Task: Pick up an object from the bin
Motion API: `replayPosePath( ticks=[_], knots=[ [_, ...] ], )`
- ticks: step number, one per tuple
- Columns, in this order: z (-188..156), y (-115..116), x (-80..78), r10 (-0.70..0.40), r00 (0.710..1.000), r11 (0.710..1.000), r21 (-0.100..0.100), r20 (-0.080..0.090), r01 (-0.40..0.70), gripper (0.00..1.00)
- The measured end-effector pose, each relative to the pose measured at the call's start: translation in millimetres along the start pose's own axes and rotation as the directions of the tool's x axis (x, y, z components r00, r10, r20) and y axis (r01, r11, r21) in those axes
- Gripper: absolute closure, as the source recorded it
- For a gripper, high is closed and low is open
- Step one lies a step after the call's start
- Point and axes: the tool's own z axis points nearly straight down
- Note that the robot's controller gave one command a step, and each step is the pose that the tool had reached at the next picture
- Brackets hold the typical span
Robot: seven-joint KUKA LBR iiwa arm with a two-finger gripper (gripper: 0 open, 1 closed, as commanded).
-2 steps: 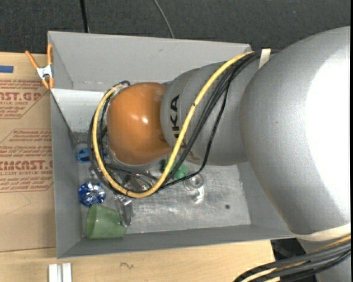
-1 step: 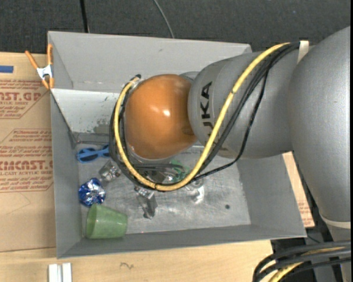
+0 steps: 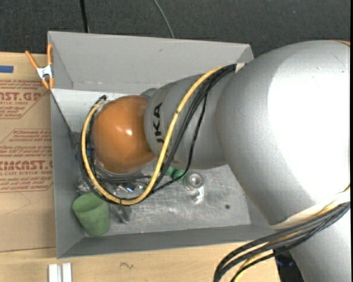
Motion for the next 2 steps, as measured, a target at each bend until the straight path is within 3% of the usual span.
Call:
replayPosePath(
  ticks=[1, 2],
  knots=[
    [-1, 7, 2.8, 0.02, 1.0, 1.0, 0.004, 0.002, -0.02, 0.0],
    [-6, 30, 20.2, 0.013, 1.0, 1.0, 0.003, 0.002, -0.013, 0.0]
  ],
)
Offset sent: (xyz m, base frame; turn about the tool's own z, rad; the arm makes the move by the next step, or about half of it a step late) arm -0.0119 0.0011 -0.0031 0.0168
